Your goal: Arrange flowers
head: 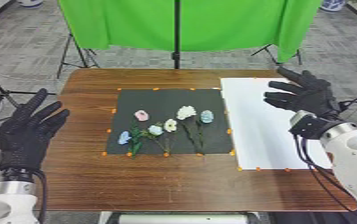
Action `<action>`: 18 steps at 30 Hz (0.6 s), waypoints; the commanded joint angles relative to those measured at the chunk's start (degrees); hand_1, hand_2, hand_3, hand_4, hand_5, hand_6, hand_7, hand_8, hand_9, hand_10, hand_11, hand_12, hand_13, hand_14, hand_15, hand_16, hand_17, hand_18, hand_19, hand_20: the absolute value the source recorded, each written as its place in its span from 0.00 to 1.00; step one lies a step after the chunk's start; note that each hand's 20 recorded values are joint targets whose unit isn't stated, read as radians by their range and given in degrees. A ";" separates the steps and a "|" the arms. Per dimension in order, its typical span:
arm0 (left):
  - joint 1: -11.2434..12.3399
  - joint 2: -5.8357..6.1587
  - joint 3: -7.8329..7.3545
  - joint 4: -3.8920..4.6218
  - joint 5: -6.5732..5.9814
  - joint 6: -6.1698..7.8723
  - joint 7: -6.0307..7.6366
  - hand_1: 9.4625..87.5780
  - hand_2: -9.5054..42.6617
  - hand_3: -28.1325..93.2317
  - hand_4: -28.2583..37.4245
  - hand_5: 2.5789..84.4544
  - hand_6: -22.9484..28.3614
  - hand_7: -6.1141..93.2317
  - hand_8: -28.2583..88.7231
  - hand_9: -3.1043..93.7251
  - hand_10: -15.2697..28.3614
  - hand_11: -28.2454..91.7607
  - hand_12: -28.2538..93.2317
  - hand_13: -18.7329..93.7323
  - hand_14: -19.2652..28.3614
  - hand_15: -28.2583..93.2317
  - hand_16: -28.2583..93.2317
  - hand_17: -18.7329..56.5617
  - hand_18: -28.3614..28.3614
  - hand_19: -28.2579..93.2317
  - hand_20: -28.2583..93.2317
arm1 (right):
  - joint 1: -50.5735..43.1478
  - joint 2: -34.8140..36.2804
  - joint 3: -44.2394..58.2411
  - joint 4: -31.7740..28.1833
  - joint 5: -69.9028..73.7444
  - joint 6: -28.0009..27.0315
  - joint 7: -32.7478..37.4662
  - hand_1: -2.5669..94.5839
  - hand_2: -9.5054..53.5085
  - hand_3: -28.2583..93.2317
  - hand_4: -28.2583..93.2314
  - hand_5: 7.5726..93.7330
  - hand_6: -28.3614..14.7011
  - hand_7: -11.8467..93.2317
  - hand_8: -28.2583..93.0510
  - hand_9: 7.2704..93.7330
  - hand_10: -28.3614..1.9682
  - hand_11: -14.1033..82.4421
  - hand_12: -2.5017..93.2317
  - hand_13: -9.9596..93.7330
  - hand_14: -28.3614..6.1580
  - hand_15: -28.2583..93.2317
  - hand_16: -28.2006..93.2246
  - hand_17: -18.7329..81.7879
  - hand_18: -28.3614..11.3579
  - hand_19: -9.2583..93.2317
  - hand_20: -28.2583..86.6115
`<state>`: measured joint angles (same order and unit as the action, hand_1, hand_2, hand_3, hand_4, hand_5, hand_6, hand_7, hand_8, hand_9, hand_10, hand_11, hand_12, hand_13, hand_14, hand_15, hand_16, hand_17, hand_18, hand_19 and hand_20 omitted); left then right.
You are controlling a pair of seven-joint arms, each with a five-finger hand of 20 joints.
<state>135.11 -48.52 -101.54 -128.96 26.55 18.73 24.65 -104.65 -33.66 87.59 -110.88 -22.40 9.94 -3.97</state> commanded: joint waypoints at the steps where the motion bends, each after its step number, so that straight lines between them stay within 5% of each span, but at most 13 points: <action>1: 0.12 -0.57 0.07 0.07 0.09 0.24 -0.94 0.11 0.32 0.87 0.00 0.36 0.56 0.17 0.17 0.35 0.76 0.44 0.33 0.37 0.94 0.62 0.17 0.09 0.88 0.61 0.32 | -0.34 -0.22 0.09 -0.48 0.03 -0.51 0.48 0.17 0.29 0.89 0.00 0.39 0.69 0.26 0.13 0.48 0.45 0.28 0.17 0.51 0.29 0.52 0.34 0.25 0.09 0.57 0.39; 18: -0.13 0.23 0.11 0.36 -0.53 0.37 0.05 0.12 0.32 0.87 0.00 0.36 0.56 0.17 0.17 0.35 0.76 0.43 0.33 0.37 0.94 0.61 0.18 0.15 0.89 0.65 0.34 | 1.51 0.73 -2.47 -0.28 0.33 0.06 -0.33 0.17 0.30 0.89 0.00 0.39 0.69 0.27 0.13 0.48 0.45 0.28 0.17 0.51 0.29 0.52 0.34 0.24 0.10 0.57 0.40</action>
<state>134.51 -48.52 -101.45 -128.93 26.49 18.69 24.31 -103.57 -33.67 86.09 -110.86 -22.38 9.83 -3.28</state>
